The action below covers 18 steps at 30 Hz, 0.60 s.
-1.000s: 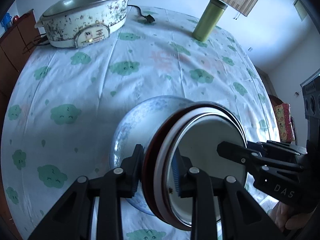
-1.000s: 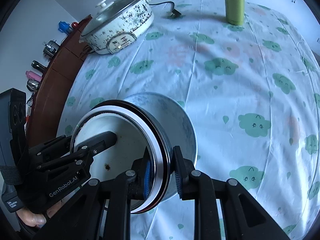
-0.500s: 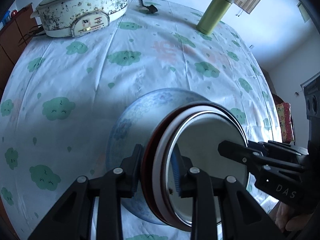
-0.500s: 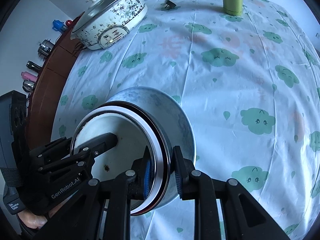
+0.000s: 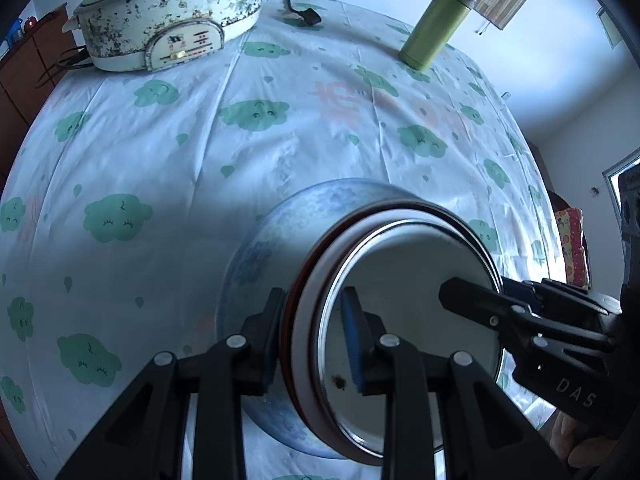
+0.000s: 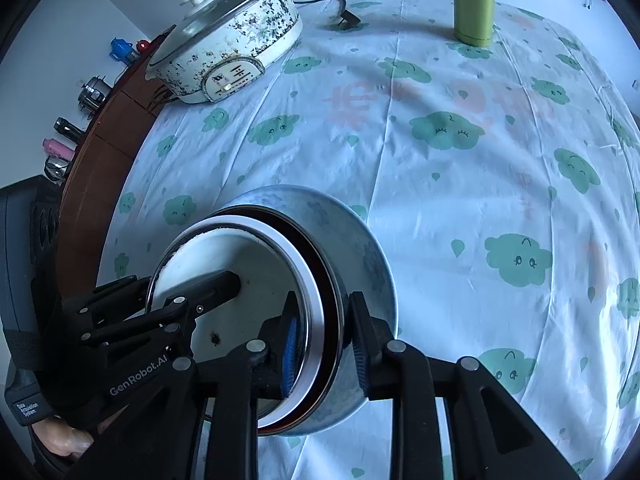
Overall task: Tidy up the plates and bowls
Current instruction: 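Lower the bowl stack into the patterned bowl and open both tools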
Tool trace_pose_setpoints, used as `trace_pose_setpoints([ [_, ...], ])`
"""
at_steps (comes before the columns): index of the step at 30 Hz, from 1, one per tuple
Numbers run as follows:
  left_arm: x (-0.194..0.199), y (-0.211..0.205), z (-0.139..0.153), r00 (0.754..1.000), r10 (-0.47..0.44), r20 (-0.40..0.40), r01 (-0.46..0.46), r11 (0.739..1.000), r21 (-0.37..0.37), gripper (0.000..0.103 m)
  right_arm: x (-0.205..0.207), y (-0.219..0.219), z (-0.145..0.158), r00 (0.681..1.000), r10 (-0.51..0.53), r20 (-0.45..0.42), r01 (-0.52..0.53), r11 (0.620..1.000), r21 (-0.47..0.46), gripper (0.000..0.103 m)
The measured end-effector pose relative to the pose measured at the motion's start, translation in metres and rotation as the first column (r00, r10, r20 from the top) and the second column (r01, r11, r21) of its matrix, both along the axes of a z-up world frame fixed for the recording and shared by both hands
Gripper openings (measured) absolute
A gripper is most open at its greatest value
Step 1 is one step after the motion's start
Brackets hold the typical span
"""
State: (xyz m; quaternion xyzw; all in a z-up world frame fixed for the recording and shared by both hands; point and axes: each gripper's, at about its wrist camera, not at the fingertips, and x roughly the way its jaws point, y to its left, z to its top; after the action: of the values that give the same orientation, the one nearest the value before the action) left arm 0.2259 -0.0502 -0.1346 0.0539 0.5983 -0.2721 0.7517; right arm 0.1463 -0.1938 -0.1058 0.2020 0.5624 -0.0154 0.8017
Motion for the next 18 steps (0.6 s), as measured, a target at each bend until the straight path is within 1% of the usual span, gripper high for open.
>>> trace_pose_setpoints([
  [5,-0.002,-0.001,0.000,1.000,-0.002,0.014,0.002,1.000,0.014,0.027,-0.004,-0.001,0.000,0.999,-0.008,0.034,0.008,1.000,0.005,0.028],
  [10,-0.004,-0.001,0.000,1.000,-0.002,0.016,0.002,1.000,0.017,0.027,-0.007,-0.003,-0.006,0.998,-0.029,0.055,0.027,0.999,0.030,0.034],
  [14,-0.005,0.000,0.002,1.000,0.001,0.032,-0.002,1.000,0.027,0.026,-0.011,-0.003,-0.003,0.996,-0.032,0.087,0.028,0.999,0.042,0.034],
  [15,-0.005,0.002,0.004,0.999,0.007,0.042,-0.008,1.000,0.030,0.030,-0.013,-0.004,0.000,0.994,-0.037,0.100,0.032,0.998,0.051,0.037],
  [16,-0.005,0.003,0.006,0.998,0.011,0.054,-0.013,0.999,0.031,0.032,-0.014,-0.006,0.002,0.993,-0.045,0.108,0.039,0.998,0.056,0.048],
  [17,-0.005,0.004,0.009,0.998,0.012,0.061,-0.014,0.999,0.030,0.038,-0.016,-0.008,0.006,0.991,-0.061,0.119,0.054,0.997,0.058,0.055],
  [18,-0.006,0.005,0.012,0.997,0.012,0.073,-0.014,1.000,0.028,0.048,-0.018,-0.009,0.008,0.989,-0.072,0.126,0.065,0.996,0.059,0.067],
])
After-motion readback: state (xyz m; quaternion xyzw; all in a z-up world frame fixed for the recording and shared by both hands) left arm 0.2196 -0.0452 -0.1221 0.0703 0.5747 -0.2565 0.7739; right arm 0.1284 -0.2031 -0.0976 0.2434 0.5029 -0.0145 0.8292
